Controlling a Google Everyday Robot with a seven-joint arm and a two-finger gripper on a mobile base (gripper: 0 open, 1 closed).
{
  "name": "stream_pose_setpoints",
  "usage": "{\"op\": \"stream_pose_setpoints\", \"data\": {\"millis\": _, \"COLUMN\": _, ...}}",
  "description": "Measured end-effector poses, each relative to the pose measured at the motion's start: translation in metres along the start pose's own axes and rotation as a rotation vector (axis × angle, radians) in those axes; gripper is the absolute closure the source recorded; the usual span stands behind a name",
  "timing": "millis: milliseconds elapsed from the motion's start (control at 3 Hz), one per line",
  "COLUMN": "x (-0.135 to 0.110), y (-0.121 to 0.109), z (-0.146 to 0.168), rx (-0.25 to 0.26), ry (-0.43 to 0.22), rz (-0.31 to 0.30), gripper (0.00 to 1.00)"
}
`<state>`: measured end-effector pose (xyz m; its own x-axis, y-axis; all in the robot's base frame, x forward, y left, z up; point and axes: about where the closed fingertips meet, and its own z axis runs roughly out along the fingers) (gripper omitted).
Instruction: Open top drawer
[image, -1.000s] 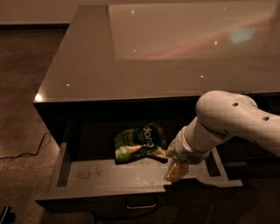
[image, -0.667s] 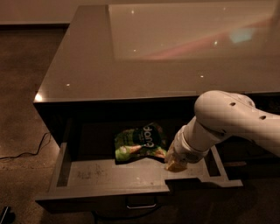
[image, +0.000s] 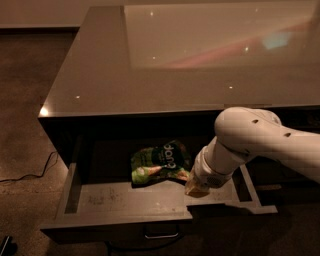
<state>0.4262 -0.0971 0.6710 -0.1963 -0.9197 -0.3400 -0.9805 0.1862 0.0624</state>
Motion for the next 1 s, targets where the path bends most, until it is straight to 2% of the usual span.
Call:
{"op": "stream_pose_setpoints", "data": {"millis": 667, "x": 0.007, "y": 0.019, "z": 0.02, "rx": -0.051, "ry": 0.035, "rz": -0.009, "gripper": 1.0}}
{"op": "stream_pose_setpoints", "data": {"millis": 1000, "x": 0.021, "y": 0.041, "z": 0.023, "rx": -0.073, "ry": 0.06, "rz": -0.003, "gripper": 1.0}}
